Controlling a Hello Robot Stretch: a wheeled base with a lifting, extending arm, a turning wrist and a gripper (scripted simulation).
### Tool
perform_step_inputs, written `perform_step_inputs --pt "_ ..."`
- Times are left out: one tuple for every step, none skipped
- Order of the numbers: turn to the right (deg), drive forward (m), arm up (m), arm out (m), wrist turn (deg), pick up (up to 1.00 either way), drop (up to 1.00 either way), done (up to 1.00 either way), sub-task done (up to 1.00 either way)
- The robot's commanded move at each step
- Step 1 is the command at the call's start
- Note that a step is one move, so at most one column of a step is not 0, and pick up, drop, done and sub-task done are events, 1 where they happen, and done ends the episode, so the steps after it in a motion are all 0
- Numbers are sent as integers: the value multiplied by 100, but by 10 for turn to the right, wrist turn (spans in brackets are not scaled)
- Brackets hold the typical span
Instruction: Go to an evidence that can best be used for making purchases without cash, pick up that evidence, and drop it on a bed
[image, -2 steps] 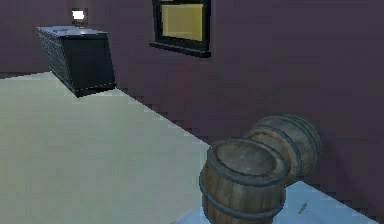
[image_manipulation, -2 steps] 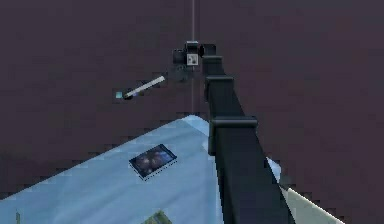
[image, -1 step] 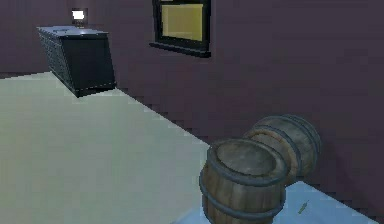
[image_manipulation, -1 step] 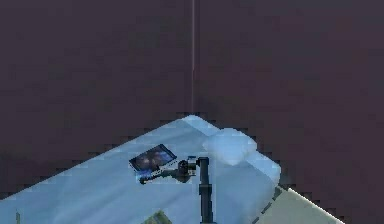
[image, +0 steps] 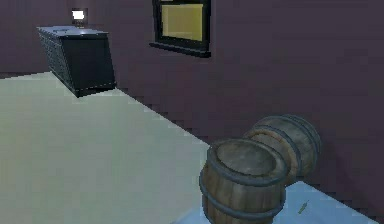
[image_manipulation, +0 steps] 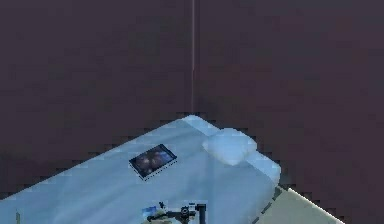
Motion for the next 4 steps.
perform_step_inputs --pt "0 0 0 0 0 0 100 0 0" --pt "0 0 10 0 0 0 0 0 0" --pt "0 0 0 -8 0 0 0 0 0" --pt "0 0 0 0 0 0 0 100 0"
